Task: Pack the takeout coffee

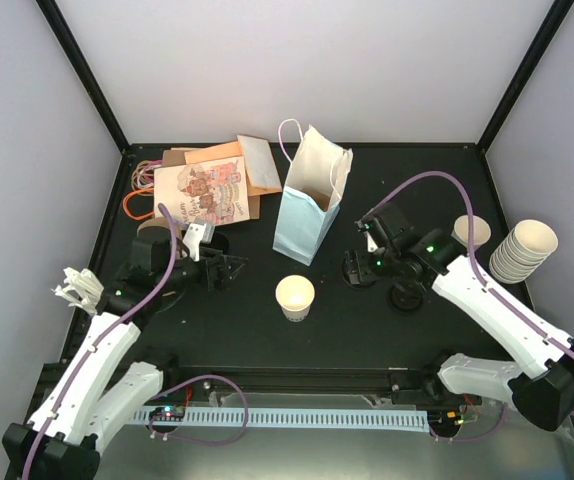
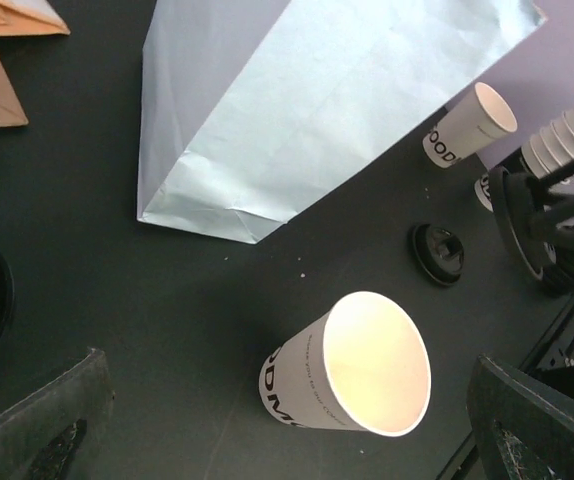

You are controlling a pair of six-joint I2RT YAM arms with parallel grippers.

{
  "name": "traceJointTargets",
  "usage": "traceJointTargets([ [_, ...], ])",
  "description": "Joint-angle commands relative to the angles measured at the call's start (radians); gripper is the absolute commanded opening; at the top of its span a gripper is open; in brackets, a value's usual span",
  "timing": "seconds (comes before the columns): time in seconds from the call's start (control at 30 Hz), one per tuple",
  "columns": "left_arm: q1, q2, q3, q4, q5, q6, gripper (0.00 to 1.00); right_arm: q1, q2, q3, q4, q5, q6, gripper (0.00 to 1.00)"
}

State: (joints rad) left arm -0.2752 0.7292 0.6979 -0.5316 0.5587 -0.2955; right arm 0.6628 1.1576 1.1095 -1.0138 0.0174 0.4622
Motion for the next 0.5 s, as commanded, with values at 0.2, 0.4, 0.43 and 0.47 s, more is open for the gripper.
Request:
traceJointTargets([
  [0.2,0.008,-0.007,-0.024,0.031,-0.066,-0.133,0.99,0.169,0.046,0.048,0.006,0.033,-0.059,0.75],
  [0.4,0.009,-0.071,-0.076,0.102,-0.070,-0.176,0.99,0.243,0.075,0.069,0.018,0.056,-0.061,0.75],
  [0.43,0.008,-0.076,-0.083,0.105,-0.067,-0.175,0.99,0.256,0.084,0.075,0.018,0.063,-0.063,0.75],
  [0.47,0.008,-0.077,-0.089,0.113,-0.053,-0.169,0.99,0.269,0.094,0.083,0.016,0.068,-0.063,0.75],
])
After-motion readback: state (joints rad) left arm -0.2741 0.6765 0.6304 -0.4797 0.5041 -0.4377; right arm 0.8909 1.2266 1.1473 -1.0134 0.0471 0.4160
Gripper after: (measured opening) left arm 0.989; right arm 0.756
